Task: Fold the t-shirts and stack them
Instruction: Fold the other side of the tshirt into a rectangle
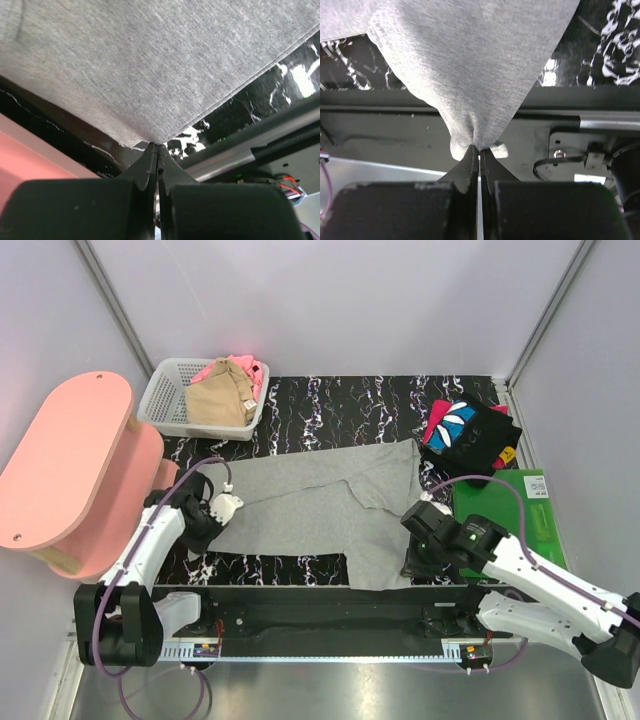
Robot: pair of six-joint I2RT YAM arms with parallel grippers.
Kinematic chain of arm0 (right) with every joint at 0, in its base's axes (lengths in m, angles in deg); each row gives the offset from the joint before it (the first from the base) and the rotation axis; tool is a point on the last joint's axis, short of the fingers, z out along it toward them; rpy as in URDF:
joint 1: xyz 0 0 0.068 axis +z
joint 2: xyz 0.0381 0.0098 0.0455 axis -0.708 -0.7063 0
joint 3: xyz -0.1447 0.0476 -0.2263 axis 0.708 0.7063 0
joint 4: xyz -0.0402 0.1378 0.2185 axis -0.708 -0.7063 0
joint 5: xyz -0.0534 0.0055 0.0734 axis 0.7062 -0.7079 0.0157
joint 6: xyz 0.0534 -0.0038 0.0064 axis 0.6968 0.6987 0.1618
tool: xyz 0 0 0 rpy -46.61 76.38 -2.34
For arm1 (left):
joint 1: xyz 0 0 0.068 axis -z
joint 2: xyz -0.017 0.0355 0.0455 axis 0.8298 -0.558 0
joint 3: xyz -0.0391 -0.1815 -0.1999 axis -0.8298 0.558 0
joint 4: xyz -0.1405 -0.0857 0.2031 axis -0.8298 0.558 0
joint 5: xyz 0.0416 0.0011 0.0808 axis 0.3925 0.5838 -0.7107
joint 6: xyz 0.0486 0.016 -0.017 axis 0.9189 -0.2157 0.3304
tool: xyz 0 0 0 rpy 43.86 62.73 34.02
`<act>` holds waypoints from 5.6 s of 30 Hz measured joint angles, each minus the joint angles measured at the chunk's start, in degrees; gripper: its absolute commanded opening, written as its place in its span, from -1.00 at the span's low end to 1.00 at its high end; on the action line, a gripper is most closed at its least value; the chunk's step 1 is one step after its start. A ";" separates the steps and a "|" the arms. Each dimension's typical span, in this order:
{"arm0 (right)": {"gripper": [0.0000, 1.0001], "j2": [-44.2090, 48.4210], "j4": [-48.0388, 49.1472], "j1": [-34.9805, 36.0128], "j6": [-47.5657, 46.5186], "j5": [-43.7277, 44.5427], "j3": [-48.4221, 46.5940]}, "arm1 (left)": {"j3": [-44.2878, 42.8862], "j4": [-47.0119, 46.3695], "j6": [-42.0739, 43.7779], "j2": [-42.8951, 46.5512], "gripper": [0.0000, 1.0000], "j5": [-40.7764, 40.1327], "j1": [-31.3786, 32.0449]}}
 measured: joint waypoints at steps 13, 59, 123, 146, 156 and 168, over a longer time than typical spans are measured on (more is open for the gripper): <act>-1.00 2.99 -7.98 0.11 0.98 -1.64 -6.43 | -4.70 7.15 1.81 2.05 -1.00 -0.07 0.04; -1.00 -35.91 10.78 -26.64 -23.67 4.33 -31.21 | -34.45 -4.74 1.55 -40.70 -0.31 -7.52 0.11; 0.03 -52.63 16.37 -16.74 -24.76 -0.31 -32.06 | -15.74 -16.46 -6.80 -30.18 -0.46 -12.52 7.50; -0.69 -56.65 16.94 -16.74 -24.59 1.22 -37.57 | -14.21 -18.93 -7.67 -30.36 -0.47 -12.96 7.50; -0.65 -65.13 14.99 -16.70 -26.58 3.21 -51.34 | -13.18 -20.00 -7.61 -29.51 -0.47 -13.03 7.52; -0.33 -78.05 12.04 -16.79 -30.77 3.15 -68.28 | -11.63 -21.53 -7.23 -28.22 -0.47 -13.14 7.52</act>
